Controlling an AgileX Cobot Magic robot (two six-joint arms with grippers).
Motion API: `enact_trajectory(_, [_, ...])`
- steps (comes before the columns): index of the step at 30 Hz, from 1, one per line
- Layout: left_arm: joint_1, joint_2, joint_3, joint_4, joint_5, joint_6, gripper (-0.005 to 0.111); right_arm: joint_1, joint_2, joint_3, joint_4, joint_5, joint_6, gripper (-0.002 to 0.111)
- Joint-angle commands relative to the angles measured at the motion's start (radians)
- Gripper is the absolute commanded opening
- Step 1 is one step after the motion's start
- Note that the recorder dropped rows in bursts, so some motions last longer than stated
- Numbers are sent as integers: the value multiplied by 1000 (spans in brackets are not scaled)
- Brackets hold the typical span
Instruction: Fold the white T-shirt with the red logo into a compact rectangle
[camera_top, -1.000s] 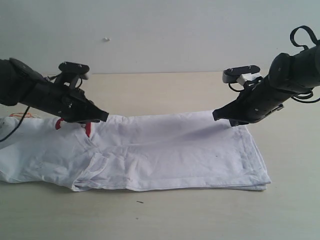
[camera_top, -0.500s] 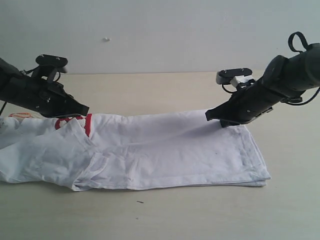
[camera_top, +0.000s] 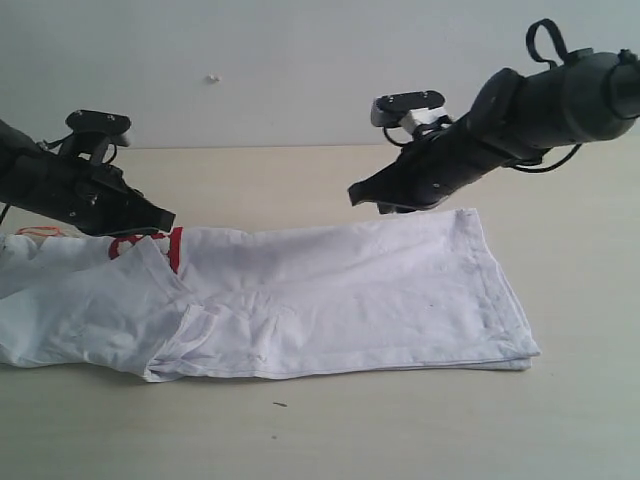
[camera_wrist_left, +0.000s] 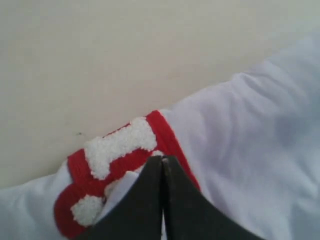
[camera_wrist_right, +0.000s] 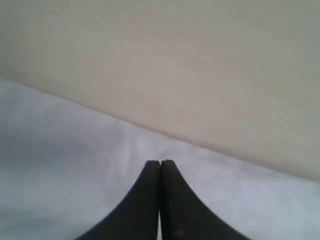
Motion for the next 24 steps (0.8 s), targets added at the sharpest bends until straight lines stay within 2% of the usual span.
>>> enact_trajectory(1, [1, -8, 1, -3, -1, -4, 0, 67, 64, -14, 27, -42, -11, 0])
enact_trajectory(7, [1, -8, 1, -3, 18, -4, 0, 76, 145, -85, 26, 47, 11, 0])
enact_trajectory(11, [1, -8, 1, -3, 26, -4, 0, 76, 142, -101, 26, 45, 11, 0])
enact_trajectory(13, [3, -9, 1, -3, 58, -6, 0, 76, 113, -106, -42, 53, 24, 0])
enact_trajectory(15, [39, -20, 1, 0, 122, -53, 0, 52, 59, -106, -62, 65, 94, 0])
enact_trajectory(20, [206, -82, 1, 130, 188, -269, 0, -27, -2, -106, -62, 144, 88, 0])
enact_trajectory(21, [260, -98, 1, 176, 207, -326, 5, -48, -4, -102, -62, 170, 78, 0])
enact_trajectory(22, [308, -107, 1, 214, 248, -355, 15, -63, -6, -100, -62, 189, 66, 0])
enact_trajectory(24, [367, -108, 1, 259, 296, -388, 34, -76, -6, -91, -60, 196, 51, 0])
